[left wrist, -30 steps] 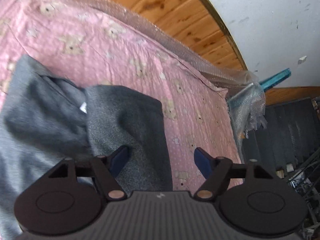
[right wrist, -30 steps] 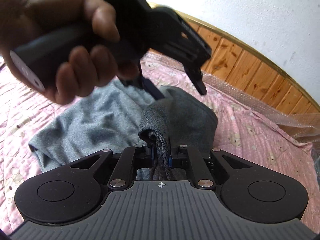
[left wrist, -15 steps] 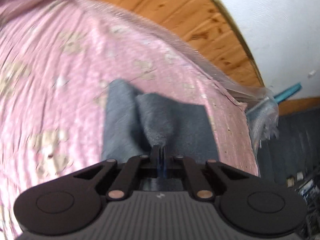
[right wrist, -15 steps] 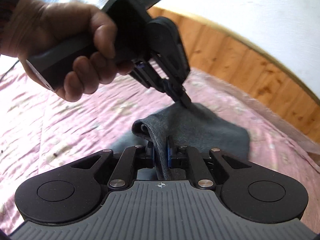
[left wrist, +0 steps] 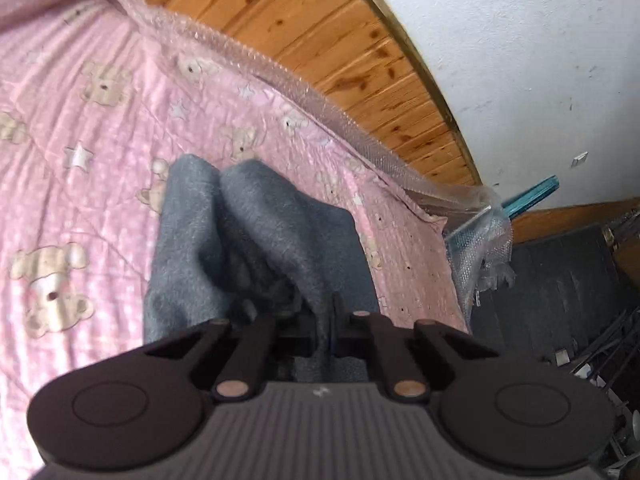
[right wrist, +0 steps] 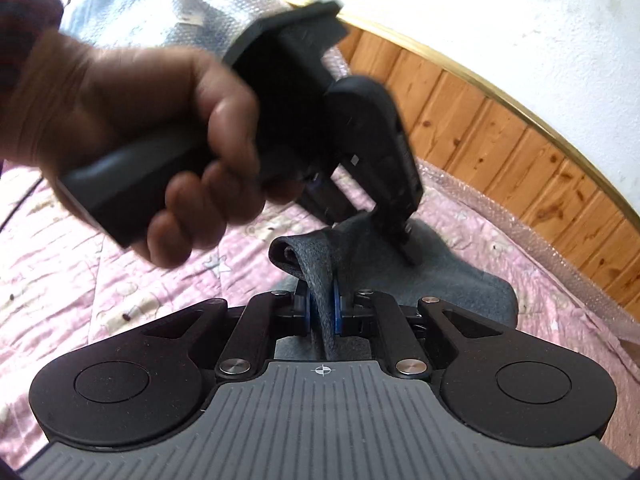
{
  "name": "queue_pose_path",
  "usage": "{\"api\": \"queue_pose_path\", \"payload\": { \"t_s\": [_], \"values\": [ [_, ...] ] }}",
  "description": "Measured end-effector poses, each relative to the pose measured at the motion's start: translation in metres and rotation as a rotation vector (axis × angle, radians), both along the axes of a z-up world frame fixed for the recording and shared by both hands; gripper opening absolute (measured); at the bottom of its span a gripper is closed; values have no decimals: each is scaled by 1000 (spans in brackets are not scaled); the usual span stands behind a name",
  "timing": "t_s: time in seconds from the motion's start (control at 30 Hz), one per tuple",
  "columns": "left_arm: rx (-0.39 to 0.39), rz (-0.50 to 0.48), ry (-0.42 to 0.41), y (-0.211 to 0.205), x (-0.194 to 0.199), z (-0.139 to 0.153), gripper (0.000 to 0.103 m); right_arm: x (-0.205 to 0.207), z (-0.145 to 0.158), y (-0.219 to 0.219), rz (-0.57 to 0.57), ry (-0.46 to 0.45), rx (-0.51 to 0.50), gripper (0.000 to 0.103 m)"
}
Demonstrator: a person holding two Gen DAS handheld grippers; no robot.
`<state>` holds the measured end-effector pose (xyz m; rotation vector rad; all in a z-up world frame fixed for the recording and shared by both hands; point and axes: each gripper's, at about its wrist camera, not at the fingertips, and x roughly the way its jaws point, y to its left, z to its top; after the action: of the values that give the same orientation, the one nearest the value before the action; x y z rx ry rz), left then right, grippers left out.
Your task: Fold clothes
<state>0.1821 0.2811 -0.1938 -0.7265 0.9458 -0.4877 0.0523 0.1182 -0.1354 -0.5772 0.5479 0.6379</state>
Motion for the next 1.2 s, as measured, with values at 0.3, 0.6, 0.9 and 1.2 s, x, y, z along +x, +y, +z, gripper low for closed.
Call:
{"api": "queue_pose_path", "payload": {
  "t_s": [0.3, 0.6, 0.9, 1.2],
  "values": [
    [105, 76, 121, 7, -14, -66, 12, -10, -69, 17, 22, 165, -116, 8],
    [153, 106, 114, 5, 0, -68, 10, 11, -57, 19, -19, 291, 28, 9],
    [145, 170, 136, 30, -54, -41, 69, -6, -5, -86, -202, 283, 350, 97],
    [122, 129, 166, 5, -60, -59, 21, 46, -92, -174, -459, 746, 739, 61]
  ]
}}
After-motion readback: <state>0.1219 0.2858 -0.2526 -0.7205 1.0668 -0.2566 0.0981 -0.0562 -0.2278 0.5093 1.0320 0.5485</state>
